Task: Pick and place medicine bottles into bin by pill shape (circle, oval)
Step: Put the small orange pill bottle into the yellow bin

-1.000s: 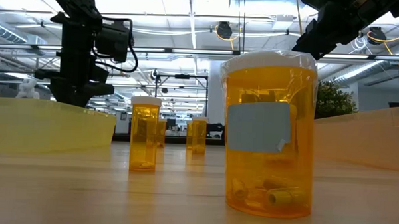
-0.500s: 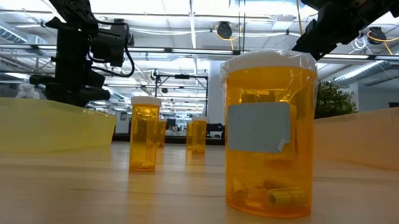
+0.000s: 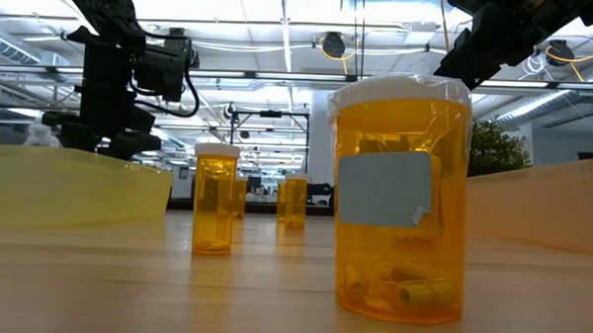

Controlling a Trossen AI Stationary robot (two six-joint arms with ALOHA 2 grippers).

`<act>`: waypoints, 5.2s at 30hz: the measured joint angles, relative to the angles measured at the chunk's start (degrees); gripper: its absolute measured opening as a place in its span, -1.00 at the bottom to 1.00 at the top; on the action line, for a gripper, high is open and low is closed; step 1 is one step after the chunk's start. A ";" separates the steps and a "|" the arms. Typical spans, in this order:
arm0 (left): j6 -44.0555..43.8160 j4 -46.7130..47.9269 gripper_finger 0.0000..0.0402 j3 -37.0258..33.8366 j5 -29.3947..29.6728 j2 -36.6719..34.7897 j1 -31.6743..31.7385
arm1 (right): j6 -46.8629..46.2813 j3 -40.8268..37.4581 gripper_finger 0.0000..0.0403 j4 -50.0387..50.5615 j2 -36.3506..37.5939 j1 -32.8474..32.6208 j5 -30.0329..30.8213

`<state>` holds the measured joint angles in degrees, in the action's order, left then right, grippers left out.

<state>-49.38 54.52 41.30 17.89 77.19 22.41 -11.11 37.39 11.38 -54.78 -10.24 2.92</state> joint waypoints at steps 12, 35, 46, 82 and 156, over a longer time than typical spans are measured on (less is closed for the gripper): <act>1.17 2.87 0.14 4.09 1.74 -0.02 -1.85 | 0.02 0.00 -1.00 0.00 0.01 0.01 0.00; 4.44 4.18 0.13 16.09 6.78 -0.04 -13.12 | 0.44 -0.01 -1.00 -0.02 0.02 0.00 0.47; 17.55 -14.93 0.13 19.72 7.73 -0.04 -20.16 | 0.46 0.00 -1.00 -0.03 0.00 0.00 0.48; 38.08 -18.82 0.13 37.45 -3.16 20.98 -27.53 | -0.17 -0.07 -1.00 1.86 0.02 0.00 4.39; 45.79 -21.29 0.05 39.98 -7.48 36.11 -25.53 | 0.00 0.00 -1.00 3.74 0.02 0.00 4.35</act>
<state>-3.60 33.23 81.28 10.41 113.30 -3.11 -11.11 37.39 15.11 -54.76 -10.24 7.27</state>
